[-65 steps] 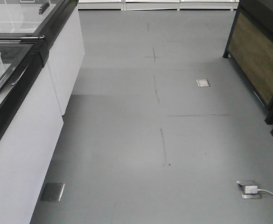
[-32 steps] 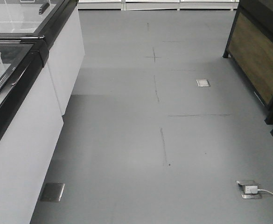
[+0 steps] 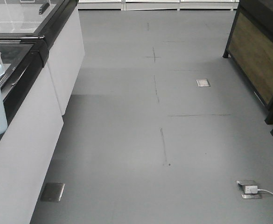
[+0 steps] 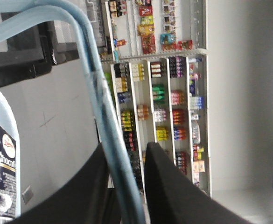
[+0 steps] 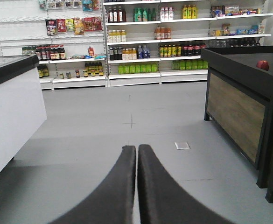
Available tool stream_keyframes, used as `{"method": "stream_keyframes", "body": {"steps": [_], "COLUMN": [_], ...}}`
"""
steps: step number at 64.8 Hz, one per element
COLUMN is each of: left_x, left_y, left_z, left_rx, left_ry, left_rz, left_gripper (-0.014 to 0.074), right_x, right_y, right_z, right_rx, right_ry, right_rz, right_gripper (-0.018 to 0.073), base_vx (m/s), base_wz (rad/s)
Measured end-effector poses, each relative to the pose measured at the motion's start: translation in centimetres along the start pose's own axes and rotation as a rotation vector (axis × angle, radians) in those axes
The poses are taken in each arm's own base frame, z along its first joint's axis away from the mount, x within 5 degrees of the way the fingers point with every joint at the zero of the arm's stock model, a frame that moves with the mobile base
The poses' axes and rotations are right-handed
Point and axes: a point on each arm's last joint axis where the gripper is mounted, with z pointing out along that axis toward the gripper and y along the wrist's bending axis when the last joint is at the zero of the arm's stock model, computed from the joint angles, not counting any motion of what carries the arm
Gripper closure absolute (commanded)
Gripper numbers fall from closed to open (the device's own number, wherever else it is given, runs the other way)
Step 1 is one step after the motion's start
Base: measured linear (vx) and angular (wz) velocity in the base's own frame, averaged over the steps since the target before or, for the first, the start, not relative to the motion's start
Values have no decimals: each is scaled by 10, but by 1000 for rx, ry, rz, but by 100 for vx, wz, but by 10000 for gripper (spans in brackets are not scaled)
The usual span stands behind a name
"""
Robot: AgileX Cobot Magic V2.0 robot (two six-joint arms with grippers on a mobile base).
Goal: Left arm holds basket, right arm returns cookies
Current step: 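Lift the basket with the cookie box off the freezer, left gripper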
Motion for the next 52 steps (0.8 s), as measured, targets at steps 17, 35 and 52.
{"method": "stream_keyframes", "body": {"steps": [17, 35, 52], "left_x": [14, 27, 70], "left_y": [-12, -31, -28], "left_z": [-6, -27, -47], "left_rx": [89, 168, 188], "left_ry": [134, 206, 355], "left_rz": [78, 96, 79], "left_gripper": [604, 604, 604], "right_x": [0, 0, 0], "right_y": [0, 0, 0], "right_z": [0, 0, 0], "right_rx": [0, 0, 0], "right_ry": [0, 0, 0], "right_rz": [0, 0, 0], "right_gripper": [567, 567, 567], "base_vx": [0, 0, 0], "base_wz": [0, 0, 0]}}
